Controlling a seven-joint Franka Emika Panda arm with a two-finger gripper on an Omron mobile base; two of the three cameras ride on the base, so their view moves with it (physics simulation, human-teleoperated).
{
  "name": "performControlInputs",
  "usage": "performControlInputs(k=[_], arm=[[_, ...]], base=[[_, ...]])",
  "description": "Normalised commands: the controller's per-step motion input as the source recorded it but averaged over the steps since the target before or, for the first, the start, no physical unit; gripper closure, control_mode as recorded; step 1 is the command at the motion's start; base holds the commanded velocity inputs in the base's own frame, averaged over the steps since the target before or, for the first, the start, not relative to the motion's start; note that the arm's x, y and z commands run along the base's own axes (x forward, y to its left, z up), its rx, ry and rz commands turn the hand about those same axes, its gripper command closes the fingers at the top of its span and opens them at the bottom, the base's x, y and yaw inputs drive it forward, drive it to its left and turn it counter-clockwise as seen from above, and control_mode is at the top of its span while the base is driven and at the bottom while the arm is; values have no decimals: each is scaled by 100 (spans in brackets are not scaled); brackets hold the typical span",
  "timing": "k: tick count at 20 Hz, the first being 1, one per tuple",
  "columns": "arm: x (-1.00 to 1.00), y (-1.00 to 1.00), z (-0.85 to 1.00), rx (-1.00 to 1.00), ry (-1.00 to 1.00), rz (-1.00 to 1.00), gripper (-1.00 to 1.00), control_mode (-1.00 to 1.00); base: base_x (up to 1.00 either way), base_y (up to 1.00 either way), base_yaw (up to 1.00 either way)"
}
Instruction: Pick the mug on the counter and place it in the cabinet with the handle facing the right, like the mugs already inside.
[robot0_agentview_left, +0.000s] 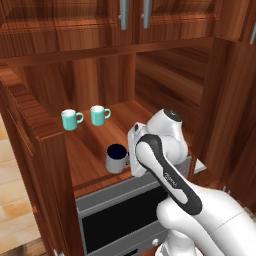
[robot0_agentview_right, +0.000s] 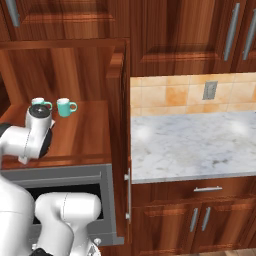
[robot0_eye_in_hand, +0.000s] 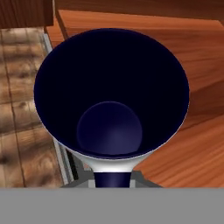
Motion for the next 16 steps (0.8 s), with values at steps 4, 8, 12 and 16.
performControlInputs(k=[4,8,12,16], arm=[[42,10,1,-6,1,0,100,-100],[47,5,0,-3,7,1,100,-100],[57,5,-2,-1,13,3,100,-100],[53,4,-6,0,11,7,100,-100]], base=[[0,0,0],[0,0,0],[0,0,0],[0,0,0]])
